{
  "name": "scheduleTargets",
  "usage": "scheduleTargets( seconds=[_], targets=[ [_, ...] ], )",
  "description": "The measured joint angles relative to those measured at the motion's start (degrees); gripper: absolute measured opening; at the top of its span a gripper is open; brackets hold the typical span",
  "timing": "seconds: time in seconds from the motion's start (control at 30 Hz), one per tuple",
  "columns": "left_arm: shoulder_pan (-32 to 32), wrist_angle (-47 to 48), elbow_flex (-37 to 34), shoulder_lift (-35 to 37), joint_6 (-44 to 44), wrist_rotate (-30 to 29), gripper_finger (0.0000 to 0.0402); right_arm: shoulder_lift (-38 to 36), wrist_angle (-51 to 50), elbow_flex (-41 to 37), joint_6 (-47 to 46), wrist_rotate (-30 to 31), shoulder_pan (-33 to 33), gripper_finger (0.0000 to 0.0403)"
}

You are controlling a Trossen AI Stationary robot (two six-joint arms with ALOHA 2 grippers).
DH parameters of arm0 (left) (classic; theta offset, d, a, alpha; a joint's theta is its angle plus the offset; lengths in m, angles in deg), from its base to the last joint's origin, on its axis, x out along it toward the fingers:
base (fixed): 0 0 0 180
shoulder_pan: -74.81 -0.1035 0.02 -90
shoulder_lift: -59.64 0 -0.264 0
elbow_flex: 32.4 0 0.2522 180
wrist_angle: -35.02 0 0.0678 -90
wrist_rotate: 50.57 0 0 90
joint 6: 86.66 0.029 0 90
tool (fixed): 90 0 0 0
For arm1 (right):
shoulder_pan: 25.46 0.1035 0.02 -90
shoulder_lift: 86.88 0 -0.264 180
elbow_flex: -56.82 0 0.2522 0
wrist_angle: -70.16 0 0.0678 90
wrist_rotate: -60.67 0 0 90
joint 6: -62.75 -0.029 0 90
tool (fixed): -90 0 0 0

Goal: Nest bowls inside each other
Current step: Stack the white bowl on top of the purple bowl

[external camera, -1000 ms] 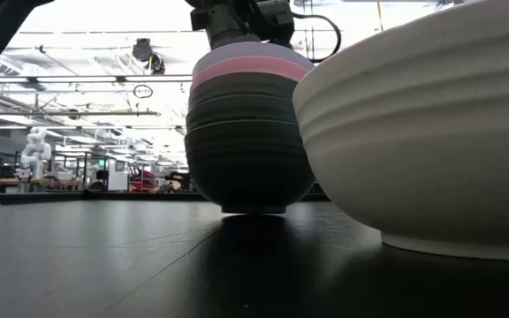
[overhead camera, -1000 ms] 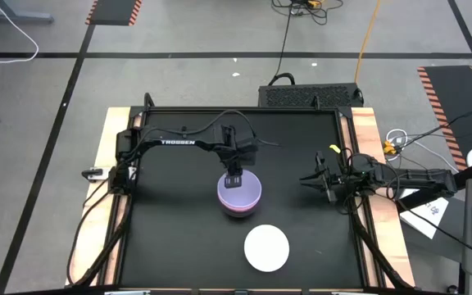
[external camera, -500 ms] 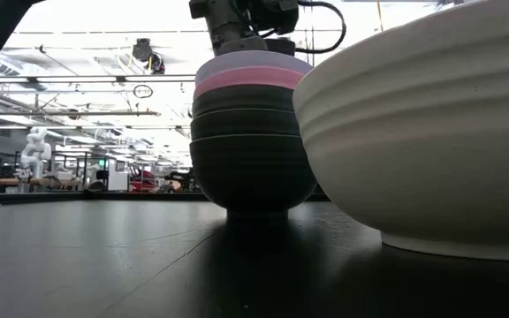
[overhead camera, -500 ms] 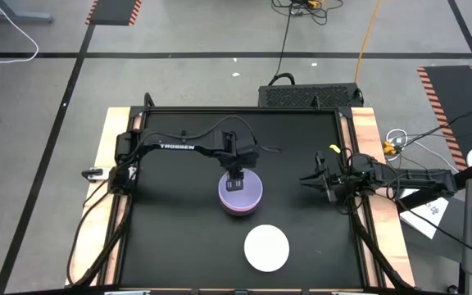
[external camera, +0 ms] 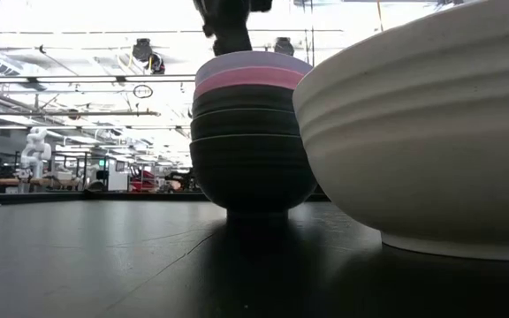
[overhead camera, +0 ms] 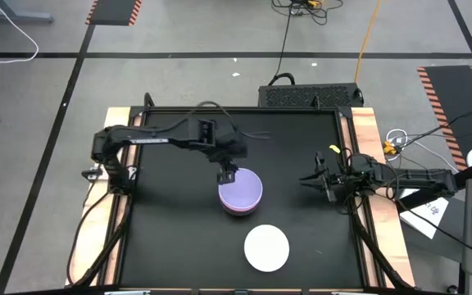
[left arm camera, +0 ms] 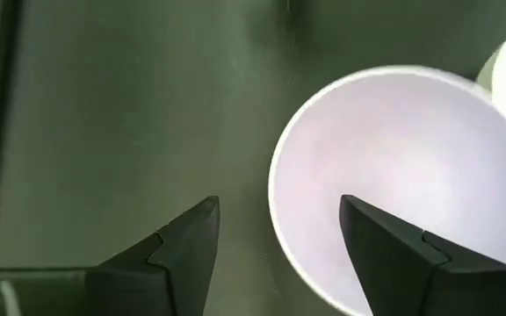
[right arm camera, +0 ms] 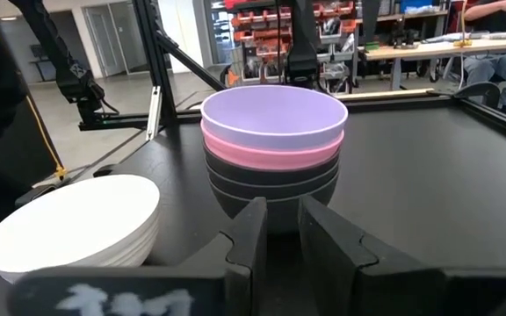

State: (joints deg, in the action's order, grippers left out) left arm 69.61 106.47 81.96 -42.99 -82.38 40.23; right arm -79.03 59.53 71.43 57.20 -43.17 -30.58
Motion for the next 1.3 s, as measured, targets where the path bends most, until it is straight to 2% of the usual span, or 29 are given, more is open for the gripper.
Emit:
scheduleTargets(
  seconds=[0.13,0.27,0.53,0.67,0.73,0.87,1.07,1.3],
  targets=[
    [0.02,0.02,0.00,4.92,0.36,-0.71,0.0234,-0.03,0.00,0.00,-0.17,-0.01,0.00,0.0064],
    [0.89,-0.38,0.00,9.51,1.21,-2.51,0.0209,-0.01,0.00,-0.01,-0.49,-0.01,0.00,0.0064],
    [2.32,-0.08,0.00,17.59,1.67,-5.48,0.0099,0.16,0.00,0.01,-0.47,0.02,0.00,0.0064],
    [3.68,-4.75,-1.51,21.04,2.30,-3.49,0.0046,0.23,0.16,0.01,-0.47,0.02,0.00,0.0064],
    [4.71,-12.98,-5.34,23.91,3.61,0.34,0.0025,0.19,0.24,0.00,-0.47,0.02,0.00,0.0064],
    [5.66,-29.90,-17.37,30.43,5.84,8.09,0.0004,0.43,0.42,0.01,-0.65,0.04,0.00,0.0064],
    [3.07,-44.04,-38.56,40.70,4.62,8.10,0.0017,0.64,0.40,0.00,-1.30,-0.01,0.00,0.0064],
    [-0.13,-56.34,-60.11,54.23,0.45,6.97,0.0004,0.75,0.37,0.01,-1.26,-0.01,0.00,0.0064]
  ],
)
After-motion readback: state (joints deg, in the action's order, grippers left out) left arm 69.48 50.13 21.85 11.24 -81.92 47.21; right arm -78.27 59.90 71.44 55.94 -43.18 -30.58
